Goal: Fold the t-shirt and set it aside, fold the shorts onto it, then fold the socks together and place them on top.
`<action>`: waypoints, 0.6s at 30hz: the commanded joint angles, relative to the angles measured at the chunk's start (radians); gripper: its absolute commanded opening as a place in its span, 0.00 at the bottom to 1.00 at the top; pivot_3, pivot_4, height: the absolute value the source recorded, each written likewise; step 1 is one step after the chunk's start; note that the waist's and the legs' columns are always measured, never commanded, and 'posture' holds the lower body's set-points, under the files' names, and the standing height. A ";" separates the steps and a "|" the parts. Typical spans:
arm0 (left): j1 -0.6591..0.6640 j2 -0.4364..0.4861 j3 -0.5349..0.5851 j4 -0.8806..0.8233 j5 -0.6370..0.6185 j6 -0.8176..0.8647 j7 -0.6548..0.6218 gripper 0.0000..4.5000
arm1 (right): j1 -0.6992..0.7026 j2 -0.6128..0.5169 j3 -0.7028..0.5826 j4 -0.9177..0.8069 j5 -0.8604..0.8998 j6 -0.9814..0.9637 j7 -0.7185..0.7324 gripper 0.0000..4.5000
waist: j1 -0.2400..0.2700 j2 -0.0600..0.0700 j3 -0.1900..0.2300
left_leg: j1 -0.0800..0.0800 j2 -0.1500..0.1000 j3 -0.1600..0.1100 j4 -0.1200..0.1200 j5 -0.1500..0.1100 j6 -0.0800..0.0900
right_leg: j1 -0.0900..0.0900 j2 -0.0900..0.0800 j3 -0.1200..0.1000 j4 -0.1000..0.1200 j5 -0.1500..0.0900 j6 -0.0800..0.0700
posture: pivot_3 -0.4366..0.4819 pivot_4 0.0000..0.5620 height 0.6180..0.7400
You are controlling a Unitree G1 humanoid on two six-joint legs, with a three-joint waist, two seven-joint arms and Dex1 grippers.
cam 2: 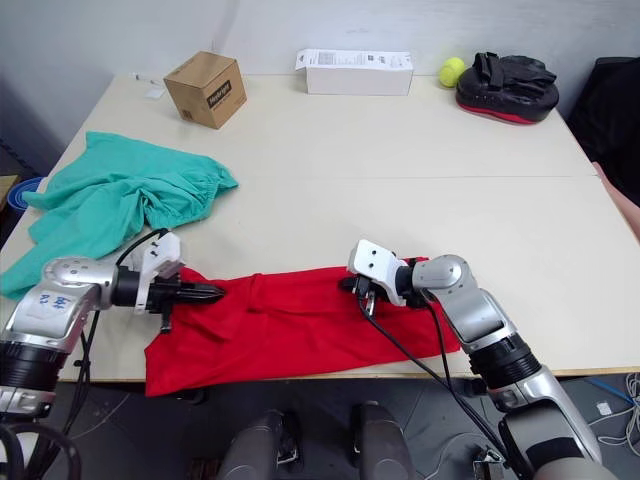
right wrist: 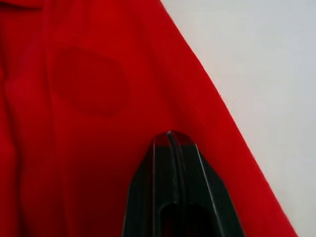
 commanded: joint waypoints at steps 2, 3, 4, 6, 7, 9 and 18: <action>-0.051 -0.015 -0.023 0.000 0.015 0.008 0.003 0.01 | 0.013 -0.021 0.015 0.061 -0.068 -0.006 -0.021 0.00 | 0.000 0.000 0.000 | 0.000 0.000 0.000 0.000 0.001 0.000 | 0.000 0.000 0.000 0.000 0.000 0.000 | 0.48 0.27 1.00; -0.065 -0.016 -0.026 0.002 0.009 0.013 -0.010 0.01 | 0.016 -0.019 0.015 0.061 -0.070 -0.007 -0.022 0.00 | 0.000 0.000 0.000 | 0.000 0.000 0.000 0.000 0.002 0.001 | 0.000 0.000 0.000 0.000 0.000 0.000 | 0.48 0.27 1.00; -0.078 -0.018 -0.028 0.002 0.001 0.018 -0.025 0.01 | 0.019 -0.016 0.015 0.061 -0.071 -0.005 -0.024 0.00 | 0.000 0.000 0.000 | 0.001 0.000 0.000 0.000 0.002 0.002 | 0.000 0.000 0.000 0.001 0.000 0.000 | 0.48 0.27 1.00; -0.090 -0.012 -0.043 -0.009 -0.009 0.031 -0.068 0.01 | 0.023 -0.012 0.014 0.056 -0.072 -0.002 -0.028 0.00 | 0.002 -0.001 0.000 | 0.001 0.000 -0.001 -0.001 0.002 0.003 | 0.000 0.000 0.000 0.001 0.001 -0.001 | 0.48 0.27 1.00; -0.086 -0.003 -0.060 -0.019 -0.005 0.029 -0.096 0.01 | 0.025 -0.009 0.012 0.054 -0.071 0.000 -0.030 0.00 | 0.002 -0.001 0.000 | 0.001 0.000 -0.001 -0.001 0.002 0.003 | 0.000 0.000 0.000 0.001 0.001 -0.001 | 0.48 0.27 1.00; -0.065 0.023 -0.100 -0.047 0.008 0.014 -0.158 0.01 | 0.029 -0.006 0.009 0.048 -0.068 0.004 -0.032 0.00 | 0.000 -0.001 0.000 | 0.001 0.000 -0.001 -0.001 0.002 0.003 | 0.000 0.000 0.000 0.001 0.001 -0.002 | 0.48 0.27 1.00; -0.094 0.074 -0.165 0.191 0.212 -0.412 -0.149 0.01 | 0.042 -0.014 -0.009 0.045 -0.069 0.002 -0.042 0.00 | 0.005 -0.001 -0.001 | 0.002 0.000 -0.002 -0.002 0.000 0.000 | 0.000 -0.001 -0.001 0.000 0.000 -0.005 | 0.48 0.27 1.00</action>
